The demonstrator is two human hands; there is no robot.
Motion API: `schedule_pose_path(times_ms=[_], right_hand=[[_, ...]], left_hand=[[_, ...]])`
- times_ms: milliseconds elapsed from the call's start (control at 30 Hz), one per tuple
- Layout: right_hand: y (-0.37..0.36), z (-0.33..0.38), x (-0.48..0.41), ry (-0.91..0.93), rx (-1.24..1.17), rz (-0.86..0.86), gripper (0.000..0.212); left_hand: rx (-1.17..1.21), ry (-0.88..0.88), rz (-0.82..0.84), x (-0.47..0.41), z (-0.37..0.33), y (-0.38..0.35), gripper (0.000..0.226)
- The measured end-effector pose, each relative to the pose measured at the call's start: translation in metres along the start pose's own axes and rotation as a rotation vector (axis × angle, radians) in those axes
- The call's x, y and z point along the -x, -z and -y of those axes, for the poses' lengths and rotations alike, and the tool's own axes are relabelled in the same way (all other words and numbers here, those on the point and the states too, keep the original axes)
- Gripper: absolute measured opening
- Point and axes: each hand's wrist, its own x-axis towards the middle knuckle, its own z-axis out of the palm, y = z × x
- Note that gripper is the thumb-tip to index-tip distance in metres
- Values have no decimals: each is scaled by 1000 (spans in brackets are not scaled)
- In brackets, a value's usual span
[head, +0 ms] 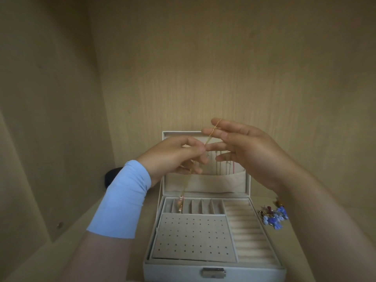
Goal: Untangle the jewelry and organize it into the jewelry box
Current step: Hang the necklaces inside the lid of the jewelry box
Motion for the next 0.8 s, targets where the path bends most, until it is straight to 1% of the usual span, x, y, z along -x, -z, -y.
schedule_pose_path(times_ms=[100, 200, 267, 300, 400, 433, 567, 667, 700, 733, 767, 800], right_hand=[[0, 0, -1, 15, 37, -21, 45], [0, 0, 0, 24, 76, 13, 49], [-2, 1, 1, 25, 113, 4, 49], [-3, 2, 1, 22, 132, -17, 48], [-3, 2, 0, -11, 196, -113, 44], [-2, 1, -1, -24, 229, -143, 43], [-3, -7, -3, -101, 379, -165, 33], [-12, -12, -3, -113, 438, -162, 37], [-17, -14, -3, -105, 441, -135, 35], [-22, -14, -3, -89, 416, -67, 29], [-28, -15, -3, -63, 343, 37, 23], [-32, -15, -2, -41, 218, 144, 15]], left_hand=[[-50, -8, -59, 0, 2, 7, 18], [-38, -33, -59, -1, 3, 6, 13], [-31, -59, -74, -2, 1, 3, 14], [44, -67, -77, -2, 1, 2, 15], [414, -77, -50, -3, -1, 3, 15], [475, -90, -40, -2, -2, 5, 16], [477, -142, 65, 5, -7, 14, 12], [462, -161, 111, 10, -13, 14, 15], [446, -164, 101, 11, -15, 13, 16], [408, -170, 76, 12, -17, 11, 17], [335, -179, 41, 12, -19, 10, 18], [232, -188, 2, 13, -20, 8, 18]])
